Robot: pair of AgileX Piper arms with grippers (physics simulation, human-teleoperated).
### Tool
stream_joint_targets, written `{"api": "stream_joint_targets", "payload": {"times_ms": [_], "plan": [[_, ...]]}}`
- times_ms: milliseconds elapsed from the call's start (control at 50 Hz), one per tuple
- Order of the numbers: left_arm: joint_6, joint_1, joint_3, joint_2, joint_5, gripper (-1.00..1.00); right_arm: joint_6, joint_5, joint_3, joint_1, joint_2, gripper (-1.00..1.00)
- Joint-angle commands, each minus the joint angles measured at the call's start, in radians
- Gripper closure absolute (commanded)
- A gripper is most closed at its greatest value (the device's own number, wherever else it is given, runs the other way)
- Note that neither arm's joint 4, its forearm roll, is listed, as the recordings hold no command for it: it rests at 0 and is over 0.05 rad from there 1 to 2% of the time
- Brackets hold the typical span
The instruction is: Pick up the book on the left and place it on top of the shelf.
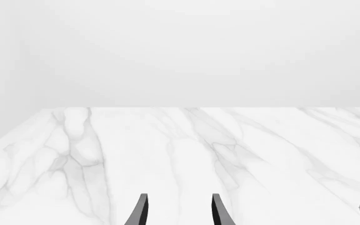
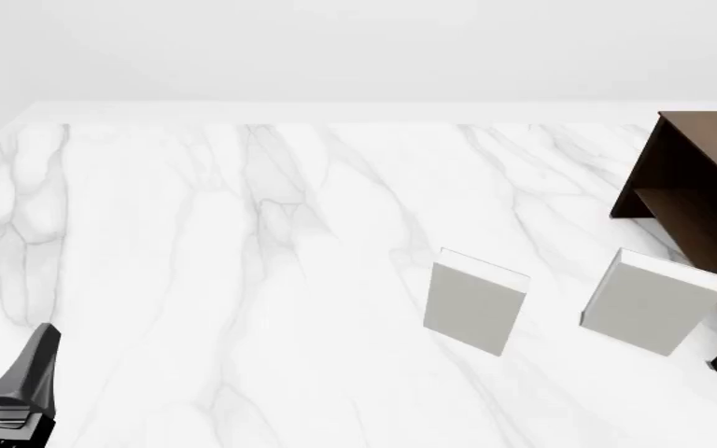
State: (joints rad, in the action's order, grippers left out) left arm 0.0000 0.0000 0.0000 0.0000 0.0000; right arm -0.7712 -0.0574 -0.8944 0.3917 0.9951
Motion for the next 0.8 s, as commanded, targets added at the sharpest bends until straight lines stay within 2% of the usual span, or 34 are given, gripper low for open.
{"api": "stream_joint_targets", "payload": {"times_ms": [20,280,800], "plan": [[0.0,0.0,0.0,0.0,0.0,-1.0,0.008,0.017,-0.021,0.039,0.012,1.0],[0.0,0.0,0.0,0.0,0.0,-1.0,0.003,0.042,-0.01,0.066,0.031,1.0],[0.0,0.0,0.0,0.0,0.0,-1.0,-0.02,0.161,0.013,0.134,0.152,1.0]]}}
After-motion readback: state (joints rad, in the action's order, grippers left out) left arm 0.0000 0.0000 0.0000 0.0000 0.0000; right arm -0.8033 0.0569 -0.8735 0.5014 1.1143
